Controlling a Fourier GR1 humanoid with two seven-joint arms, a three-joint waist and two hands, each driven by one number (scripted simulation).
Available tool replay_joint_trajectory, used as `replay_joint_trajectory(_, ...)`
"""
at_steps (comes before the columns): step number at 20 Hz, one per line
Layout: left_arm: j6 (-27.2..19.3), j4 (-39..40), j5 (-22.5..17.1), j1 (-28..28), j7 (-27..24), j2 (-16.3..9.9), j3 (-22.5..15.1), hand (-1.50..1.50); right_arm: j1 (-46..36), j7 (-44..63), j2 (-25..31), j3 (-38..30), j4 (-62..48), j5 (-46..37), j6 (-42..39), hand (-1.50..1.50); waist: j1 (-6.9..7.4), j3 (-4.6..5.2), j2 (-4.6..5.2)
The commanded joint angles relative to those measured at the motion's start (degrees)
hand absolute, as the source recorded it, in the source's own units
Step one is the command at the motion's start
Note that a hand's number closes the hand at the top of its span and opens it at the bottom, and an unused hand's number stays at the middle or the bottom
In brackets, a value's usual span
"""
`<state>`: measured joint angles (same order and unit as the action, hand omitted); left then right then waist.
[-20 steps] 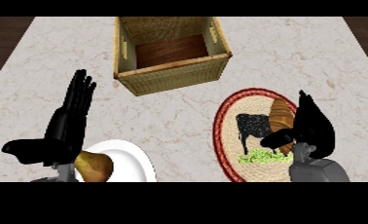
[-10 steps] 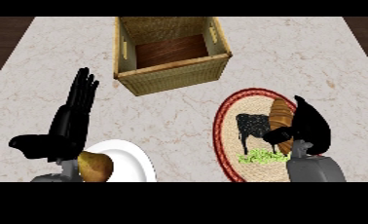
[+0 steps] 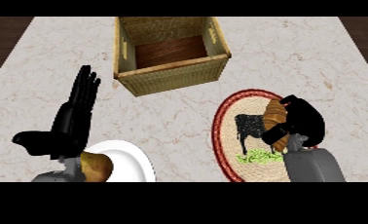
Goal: Pick the croissant from the placemat and place it in the basket
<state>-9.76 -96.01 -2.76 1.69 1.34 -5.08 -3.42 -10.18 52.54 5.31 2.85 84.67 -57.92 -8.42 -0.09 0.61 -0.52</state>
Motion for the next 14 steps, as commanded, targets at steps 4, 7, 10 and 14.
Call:
replay_joint_trajectory(4,3.0,0.7,-2.1,0.8,0.7,-1.8,3.1,0.00,0.2,-3.4,1.0,1.8,-3.7,-2.0,0.4,1.50,0.23,-0.61,0.53)
replay_joint_trajectory(7,2.8,2.3,-0.1,1.3,-1.5,0.5,-1.3,0.00,-5.7,-2.8,-5.1,22.3,-3.1,-4.3,-3.3,1.50,5.55,-0.61,1.16)
replay_joint_trajectory(10,4.7,2.1,-0.4,3.9,-0.6,0.7,-3.4,0.00,-13.0,-5.8,-5.2,31.5,-3.6,-1.8,-6.1,1.50,12.23,-0.62,2.15)
replay_joint_trajectory(14,5.1,3.5,-0.2,4.9,-0.7,1.2,-4.2,0.00,-20.9,-3.0,-5.3,41.1,-6.2,2.3,-2.3,1.50,11.79,-0.60,2.00)
